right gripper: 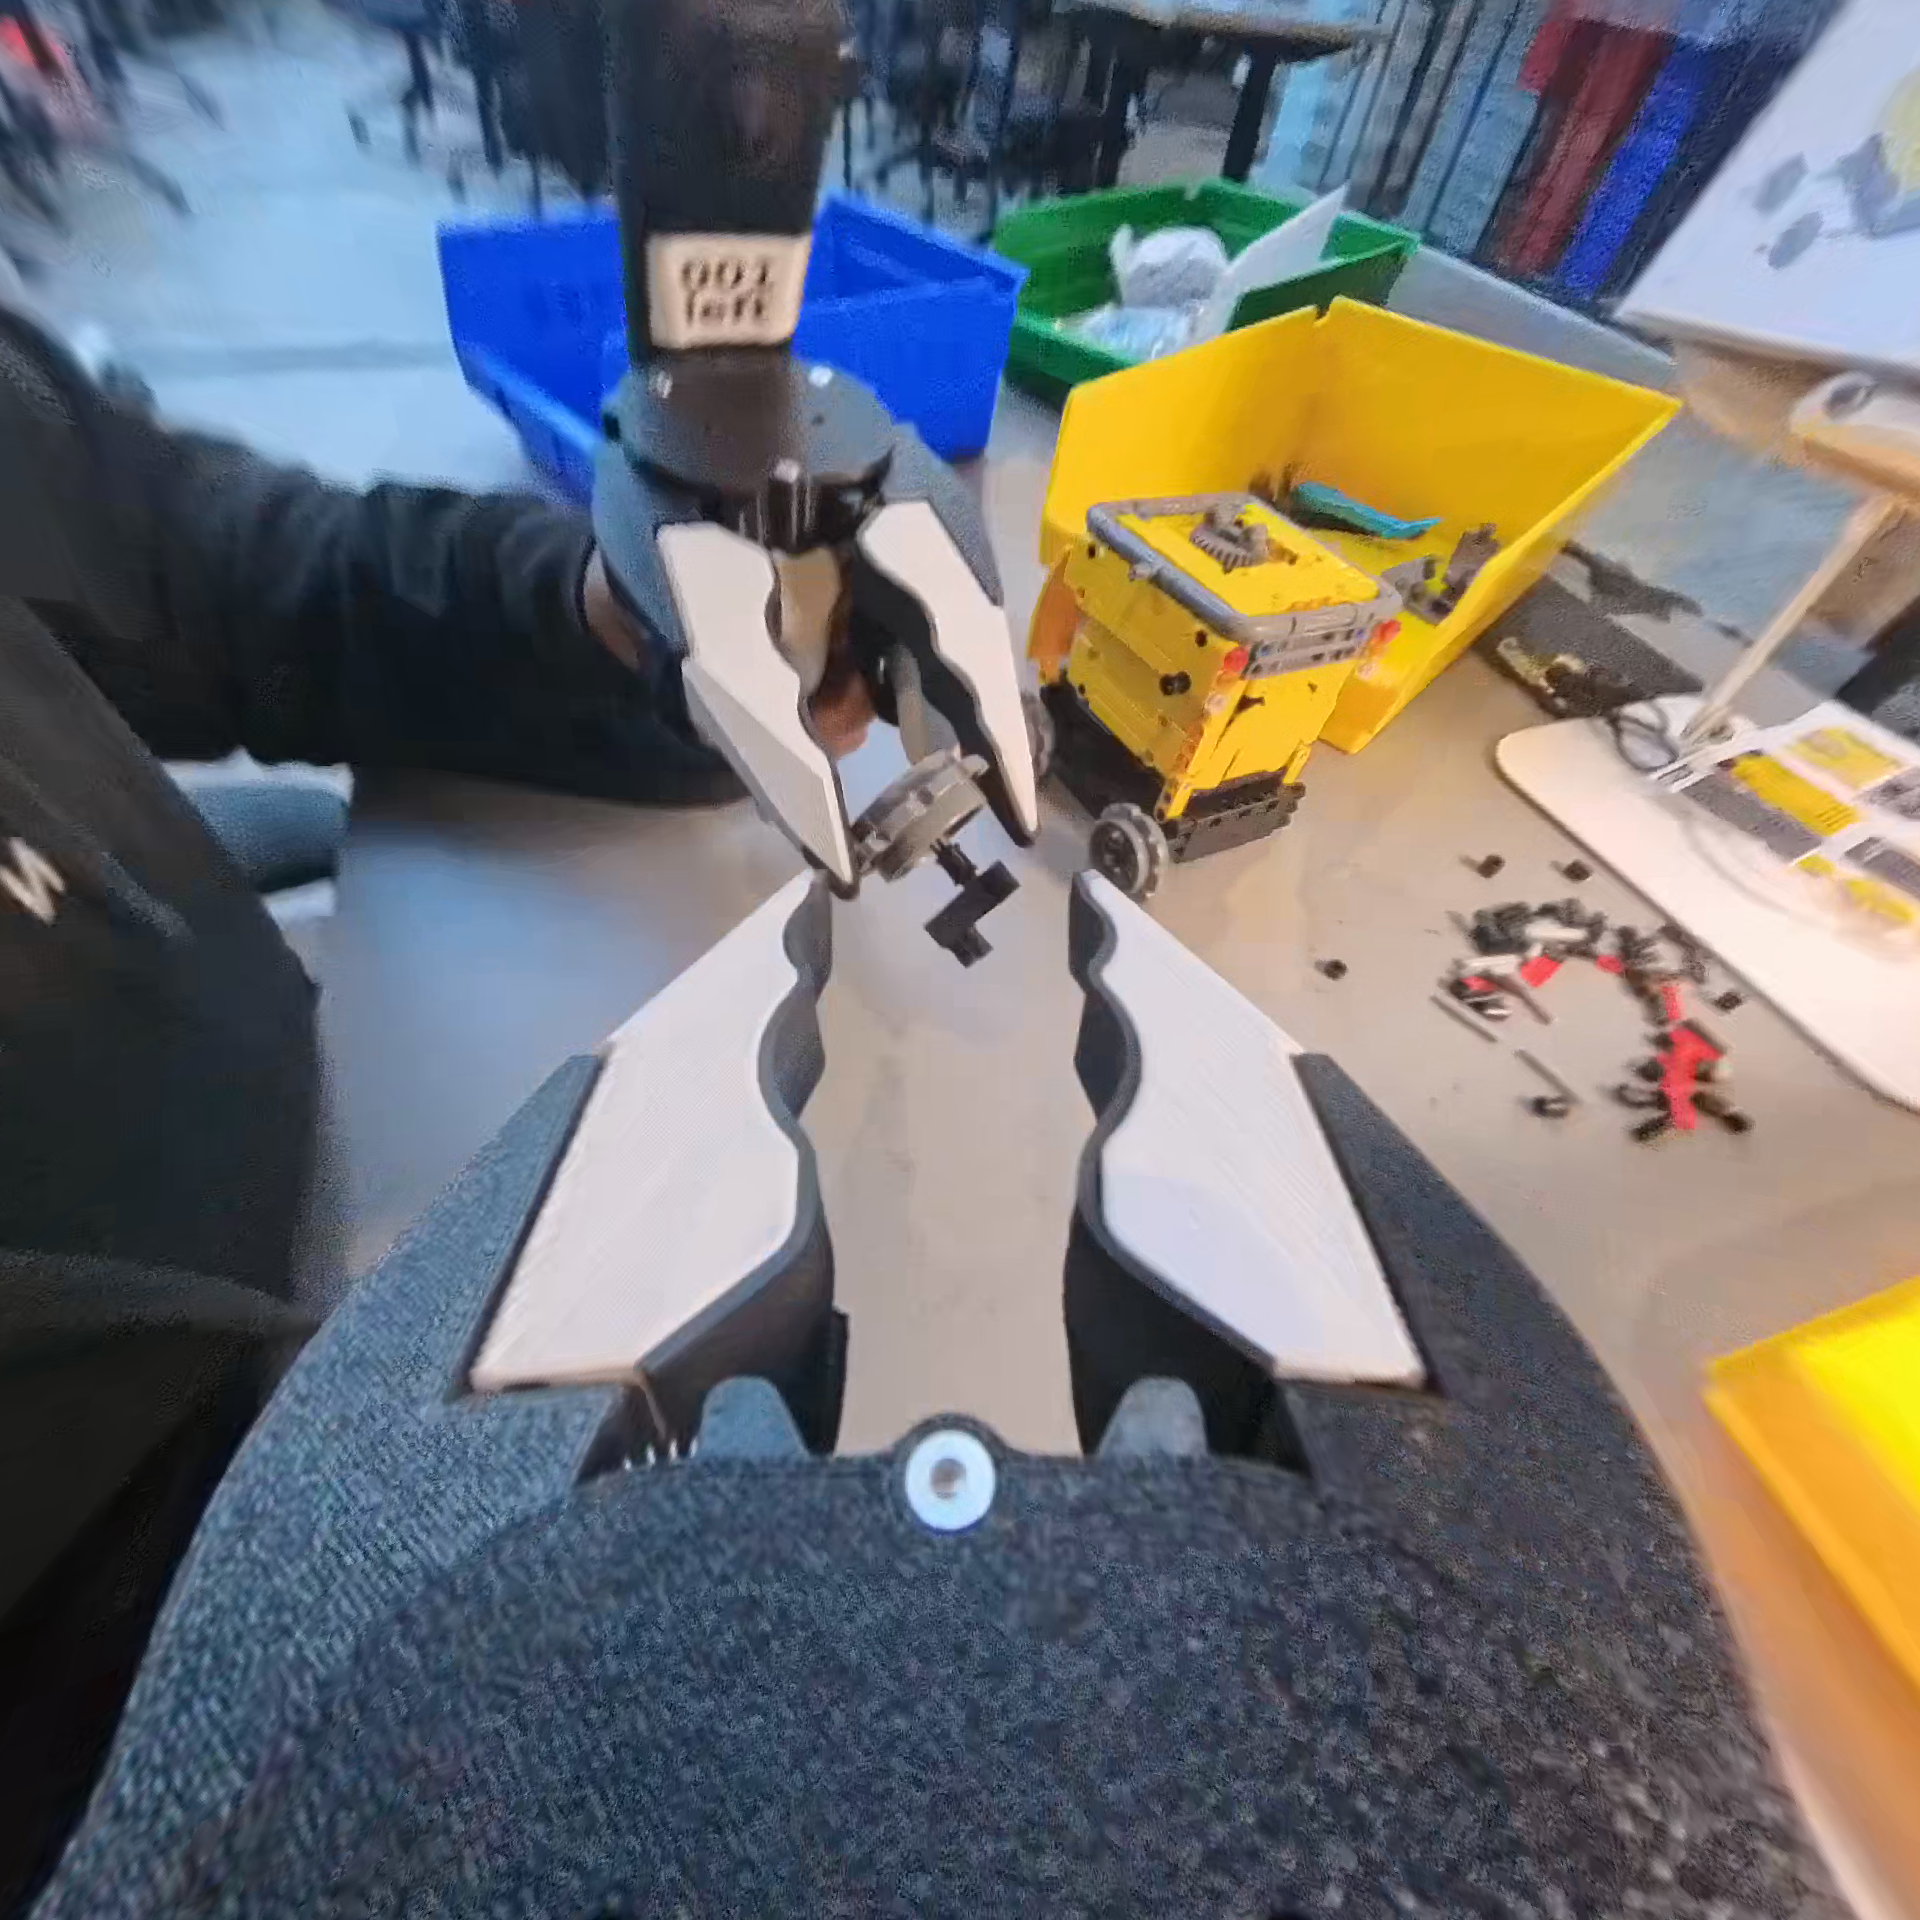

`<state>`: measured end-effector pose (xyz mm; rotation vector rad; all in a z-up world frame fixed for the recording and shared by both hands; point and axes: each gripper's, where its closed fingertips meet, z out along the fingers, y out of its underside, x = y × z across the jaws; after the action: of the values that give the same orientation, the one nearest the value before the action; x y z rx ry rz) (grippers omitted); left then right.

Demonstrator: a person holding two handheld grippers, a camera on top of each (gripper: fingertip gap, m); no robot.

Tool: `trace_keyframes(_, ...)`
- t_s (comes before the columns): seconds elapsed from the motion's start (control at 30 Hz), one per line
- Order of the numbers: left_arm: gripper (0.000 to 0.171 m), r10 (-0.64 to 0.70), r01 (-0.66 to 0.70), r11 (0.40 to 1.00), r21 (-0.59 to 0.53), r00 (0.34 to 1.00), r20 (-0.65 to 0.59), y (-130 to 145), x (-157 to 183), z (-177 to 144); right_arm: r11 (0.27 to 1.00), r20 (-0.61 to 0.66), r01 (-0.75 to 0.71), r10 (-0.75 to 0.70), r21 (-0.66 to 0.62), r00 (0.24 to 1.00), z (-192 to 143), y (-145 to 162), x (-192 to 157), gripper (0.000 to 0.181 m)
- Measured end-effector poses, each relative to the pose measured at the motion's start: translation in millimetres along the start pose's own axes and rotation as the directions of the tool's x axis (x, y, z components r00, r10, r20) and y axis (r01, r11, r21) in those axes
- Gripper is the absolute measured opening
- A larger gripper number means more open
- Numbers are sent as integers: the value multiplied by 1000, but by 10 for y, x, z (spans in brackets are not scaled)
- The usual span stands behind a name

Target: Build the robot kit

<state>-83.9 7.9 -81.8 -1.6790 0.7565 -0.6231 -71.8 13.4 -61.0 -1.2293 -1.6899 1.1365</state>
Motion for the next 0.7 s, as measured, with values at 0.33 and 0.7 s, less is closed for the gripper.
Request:
trace_keyframes(0.33,38,525,-475,848,-237,813,250,83,-78,153,874,-21,-454,464,174,886,273,181,80,62)
trace_keyframes(0.7,54,363,-350,930,-109,922,137,108,57,113,928,121,-346,331,140,936,286,240,-33,38)
